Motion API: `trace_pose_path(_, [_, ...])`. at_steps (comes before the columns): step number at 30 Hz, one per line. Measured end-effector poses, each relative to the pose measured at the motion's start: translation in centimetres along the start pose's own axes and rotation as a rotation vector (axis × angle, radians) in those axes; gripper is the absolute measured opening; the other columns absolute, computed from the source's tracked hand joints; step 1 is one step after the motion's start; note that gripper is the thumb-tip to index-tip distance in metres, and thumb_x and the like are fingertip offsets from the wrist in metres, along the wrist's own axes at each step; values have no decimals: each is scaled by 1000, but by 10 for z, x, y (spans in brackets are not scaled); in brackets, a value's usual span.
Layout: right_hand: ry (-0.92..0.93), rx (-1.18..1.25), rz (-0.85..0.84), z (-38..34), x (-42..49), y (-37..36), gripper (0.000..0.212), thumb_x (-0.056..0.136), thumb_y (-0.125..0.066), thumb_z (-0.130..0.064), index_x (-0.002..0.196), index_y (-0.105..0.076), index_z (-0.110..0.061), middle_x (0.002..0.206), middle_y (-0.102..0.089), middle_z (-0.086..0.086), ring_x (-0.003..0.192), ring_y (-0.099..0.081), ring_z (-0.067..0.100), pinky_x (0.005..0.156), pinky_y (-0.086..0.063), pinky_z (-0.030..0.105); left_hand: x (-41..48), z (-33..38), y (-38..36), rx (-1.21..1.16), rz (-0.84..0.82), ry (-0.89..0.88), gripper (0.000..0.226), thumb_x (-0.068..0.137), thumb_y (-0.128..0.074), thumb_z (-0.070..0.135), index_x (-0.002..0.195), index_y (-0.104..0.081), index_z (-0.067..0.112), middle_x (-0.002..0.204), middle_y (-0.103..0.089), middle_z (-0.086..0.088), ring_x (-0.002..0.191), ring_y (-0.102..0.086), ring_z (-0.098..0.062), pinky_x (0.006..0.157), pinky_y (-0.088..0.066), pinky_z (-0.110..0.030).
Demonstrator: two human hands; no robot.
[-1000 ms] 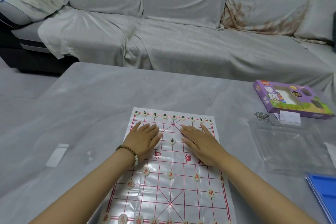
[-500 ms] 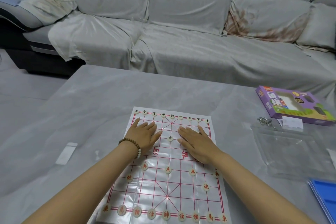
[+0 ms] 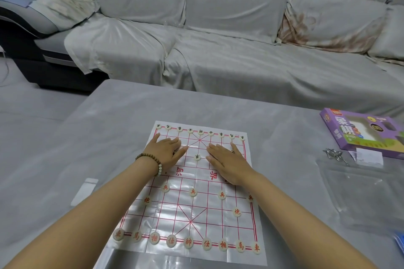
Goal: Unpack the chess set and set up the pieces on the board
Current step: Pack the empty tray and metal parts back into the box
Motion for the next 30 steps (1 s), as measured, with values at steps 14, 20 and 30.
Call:
trace_pose_path(14, [-48, 139, 146, 7, -37, 30, 52, 99, -18, -50, 146, -29, -31, 156, -18, -12, 144, -14, 5, 114, 14, 31, -5, 31, 23, -54, 31, -14, 63, 96, -10, 53, 143, -33, 19, 152, -27, 3, 141, -20, -13, 117, 1, -40])
trace_pose_path(20, [-179, 209, 231, 60, -134, 57, 47, 99, -27, -46, 143, -35, -30, 155, -23, -11, 142, -17, 3, 116, 6, 29, -31, 111, 28, -151, 56, -108, 61, 96, -12, 52, 144, -29, 20, 151, -30, 3, 140, -23, -13, 118, -3, -40])
trace_pose_path(30, [-481, 341, 372, 197, -330, 56, 46, 94, -45, -46, 138, -42, -31, 153, -29, -10, 141, -23, 8, 118, -9, 32, -59, 294, 17, -336, 46, -277, 55, 97, -25, 50, 136, -44, 16, 139, -48, -3, 128, -43, -22, 108, -29, -36])
Point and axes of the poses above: each hand's wrist, its own x-axis towards the middle knuckle, its own y-axis out of the back of the hand, z = x × y, the point moved 10 cm from there along x, towards the middle knuckle
